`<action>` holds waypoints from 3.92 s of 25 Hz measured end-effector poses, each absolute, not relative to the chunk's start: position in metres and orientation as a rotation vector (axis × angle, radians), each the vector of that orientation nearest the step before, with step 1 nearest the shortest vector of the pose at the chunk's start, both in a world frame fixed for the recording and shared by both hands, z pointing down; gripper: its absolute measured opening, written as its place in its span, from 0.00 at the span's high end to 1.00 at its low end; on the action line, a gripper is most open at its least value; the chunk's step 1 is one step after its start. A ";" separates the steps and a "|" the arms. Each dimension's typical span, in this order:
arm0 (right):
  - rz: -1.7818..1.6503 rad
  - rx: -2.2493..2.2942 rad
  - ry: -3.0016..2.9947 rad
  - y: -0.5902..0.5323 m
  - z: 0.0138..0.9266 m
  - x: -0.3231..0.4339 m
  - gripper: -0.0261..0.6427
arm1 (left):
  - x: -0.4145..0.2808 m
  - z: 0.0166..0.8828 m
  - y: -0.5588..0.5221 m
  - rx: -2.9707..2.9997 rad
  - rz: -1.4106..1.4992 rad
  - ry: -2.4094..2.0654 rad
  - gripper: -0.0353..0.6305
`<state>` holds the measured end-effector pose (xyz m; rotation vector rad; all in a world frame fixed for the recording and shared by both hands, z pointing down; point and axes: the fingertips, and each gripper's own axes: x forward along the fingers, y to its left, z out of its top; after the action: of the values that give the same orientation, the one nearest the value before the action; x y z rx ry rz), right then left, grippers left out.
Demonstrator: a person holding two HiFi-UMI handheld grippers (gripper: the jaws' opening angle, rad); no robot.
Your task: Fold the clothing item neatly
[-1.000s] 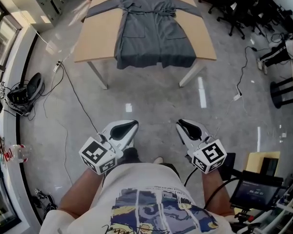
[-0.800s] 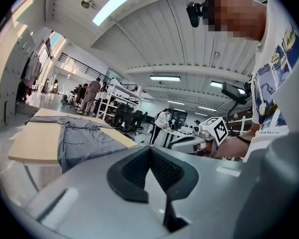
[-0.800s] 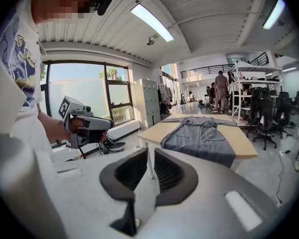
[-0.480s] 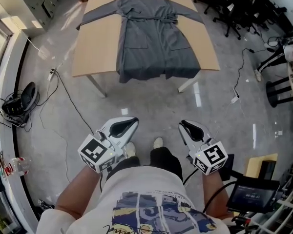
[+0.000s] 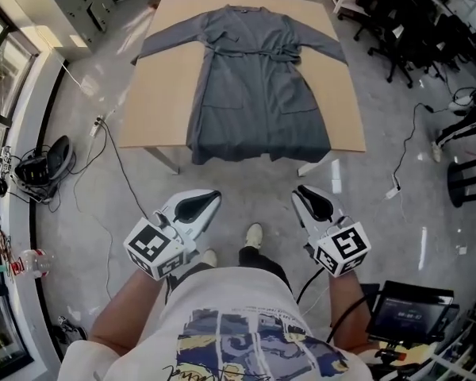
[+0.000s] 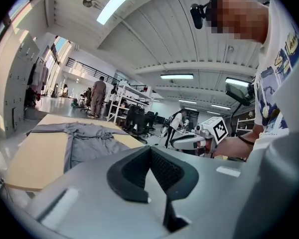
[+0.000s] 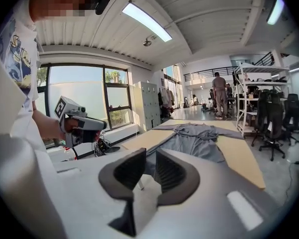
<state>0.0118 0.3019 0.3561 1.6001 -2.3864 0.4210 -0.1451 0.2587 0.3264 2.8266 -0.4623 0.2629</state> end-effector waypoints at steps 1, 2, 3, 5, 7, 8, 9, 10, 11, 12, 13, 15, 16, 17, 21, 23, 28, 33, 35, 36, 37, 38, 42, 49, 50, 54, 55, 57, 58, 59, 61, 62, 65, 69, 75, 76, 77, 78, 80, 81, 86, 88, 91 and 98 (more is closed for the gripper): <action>0.420 1.588 -2.398 0.294 0.356 0.019 0.88 | -0.137 0.325 0.251 2.825 0.263 -0.487 0.94; 0.416 1.577 -2.409 0.287 0.356 0.027 0.88 | -0.129 0.324 0.245 2.825 0.263 -0.508 0.94; 0.411 1.566 -2.418 0.281 0.356 0.034 0.88 | -0.122 0.323 0.239 2.826 0.262 -0.528 0.94; 0.403 1.542 -2.432 0.267 0.358 0.048 0.87 | -0.108 0.320 0.227 2.823 0.254 -0.562 0.94; 0.410 1.524 -2.432 0.254 0.364 0.060 0.87 | -0.096 0.319 0.215 2.819 0.249 -0.585 0.94; 0.418 1.520 -2.430 0.249 0.367 0.064 0.87 | -0.092 0.319 0.210 2.819 0.253 -0.591 0.94; 0.423 1.521 -2.428 0.244 0.369 0.068 0.87 | -0.088 0.320 0.205 2.820 0.259 -0.593 0.94; 0.421 1.523 -2.426 0.237 0.370 0.071 0.87 | -0.085 0.321 0.199 2.821 0.264 -0.592 0.94; 0.417 1.526 -2.424 0.231 0.371 0.074 0.87 | -0.082 0.321 0.193 2.821 0.266 -0.590 0.94; 0.416 1.530 -2.421 0.223 0.372 0.076 0.87 | -0.081 0.322 0.184 2.820 0.266 -0.590 0.94; 0.419 1.535 -2.415 0.216 0.373 0.078 0.87 | -0.080 0.323 0.176 2.818 0.264 -0.589 0.94; 0.430 1.553 -2.398 0.202 0.375 0.081 0.87 | -0.076 0.324 0.159 2.815 0.255 -0.579 0.94; 0.434 1.562 -2.387 0.195 0.375 0.082 0.87 | -0.074 0.325 0.152 2.819 0.253 -0.567 0.94; 0.436 1.571 -2.376 0.189 0.375 0.083 0.87 | -0.072 0.325 0.145 2.827 0.253 -0.552 0.94; 0.433 1.626 -2.324 0.159 0.370 0.087 0.87 | -0.069 0.326 0.111 2.848 0.249 -0.477 0.94; 0.434 1.669 -2.285 0.145 0.370 0.092 0.87 | -0.069 0.325 0.096 2.853 0.245 -0.433 0.94; 0.440 1.783 -2.174 0.114 0.377 0.112 0.87 | -0.075 0.325 0.061 2.879 0.246 -0.357 0.94; 0.472 1.832 -2.096 0.090 0.385 0.141 0.87 | -0.073 0.334 0.029 2.841 0.256 -0.364 0.94; 0.478 1.840 -2.075 0.081 0.388 0.158 0.87 | -0.063 0.335 0.018 2.837 0.258 -0.360 0.94; 0.484 1.845 -2.068 0.074 0.391 0.167 0.87 | -0.057 0.336 0.012 2.835 0.261 -0.360 0.94; 0.492 1.850 -2.064 0.066 0.394 0.176 0.87 | -0.051 0.336 0.006 2.832 0.264 -0.363 0.94; 0.501 1.854 -2.060 0.058 0.397 0.187 0.87 | -0.043 0.337 0.000 2.827 0.267 -0.368 0.94; 0.534 1.874 -2.030 0.025 0.412 0.245 0.87 | -0.003 0.342 -0.020 2.807 0.291 -0.368 0.94; 0.612 1.916 -1.963 -0.019 0.436 0.340 0.83 | 0.054 0.346 -0.054 2.787 0.355 -0.384 0.94; 0.623 1.919 -1.952 -0.026 0.441 0.356 0.83 | 0.065 0.347 -0.059 2.776 0.362 -0.389 0.94; 0.688 1.930 -1.927 -0.047 0.467 0.403 0.83 | 0.094 0.352 -0.072 2.752 0.399 -0.395 0.94; 0.717 1.934 -1.922 -0.051 0.476 0.411 0.83 | 0.098 0.353 -0.074 2.750 0.414 -0.403 0.94; 0.778 1.948 -1.909 -0.059 0.494 0.431 0.82 | 0.107 0.354 -0.079 2.745 0.435 -0.418 0.94; 0.801 1.953 -1.899 -0.063 0.501 0.442 0.82 | 0.112 0.355 -0.082 2.740 0.439 -0.425 0.94; 0.817 1.955 -1.888 -0.066 0.508 0.453 0.81 | 0.116 0.357 -0.083 2.735 0.442 -0.431 0.94; 0.836 1.956 -1.863 -0.073 0.519 0.472 0.81 | 0.124 0.361 -0.085 2.721 0.453 -0.442 0.94; 0.843 1.957 -1.853 -0.077 0.525 0.480 0.80 | 0.127 0.362 -0.086 2.715 0.460 -0.447 0.94; 0.863 1.962 -1.827 -0.089 0.539 0.503 0.79 | 0.138 0.366 -0.091 2.705 0.481 -0.454 0.94; 0.894 1.941 -1.798 -0.101 0.564 0.526 0.76 | 0.149 0.369 -0.093 2.699 0.510 -0.458 0.94; 0.991 1.939 -1.800 -0.117 0.597 0.554 0.72 | 0.157 0.376 -0.097 2.667 0.529 -0.464 0.94; 1.003 1.942 -1.803 -0.119 0.601 0.558 0.71 | 0.157 0.378 -0.097 2.662 0.533 -0.465 0.94; 1.013 1.941 -1.806 -0.121 0.605 0.561 0.71 | 0.158 0.380 -0.096 2.655 0.538 -0.466 0.94; 1.023 1.937 -1.811 -0.123 0.609 0.564 0.70 | 0.158 0.381 -0.096 2.649 0.543 -0.466 0.94; 1.042 1.921 -1.821 -0.128 0.616 0.568 0.70 | 0.158 0.385 -0.095 2.641 0.553 -0.465 0.94; 1.049 1.912 -1.829 -0.131 0.619 0.569 0.69 | 0.157 0.386 -0.096 2.637 0.558 -0.467 0.94; 1.128 1.888 -1.853 -0.140 0.633 0.572 0.67 | 0.154 0.393 -0.099 2.615 0.578 -0.484 0.94; 1.171 1.896 -1.873 -0.142 0.635 0.574 0.67 | 0.153 0.394 -0.100 2.610 0.580 -0.485 0.94; 1.244 1.914 -1.927 -0.143 0.637 0.574 0.67 | 0.153 0.396 -0.099 2.597 0.574 -0.481 0.94; 1.376 1.892 -2.039 -0.149 0.641 0.565 0.68 | 0.148 0.399 -0.103 2.561 0.547 -0.496 0.94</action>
<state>0.5648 -0.1488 0.6408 1.8915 -2.0394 1.3757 0.1479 -0.1033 0.3993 2.5608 -0.4958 0.5469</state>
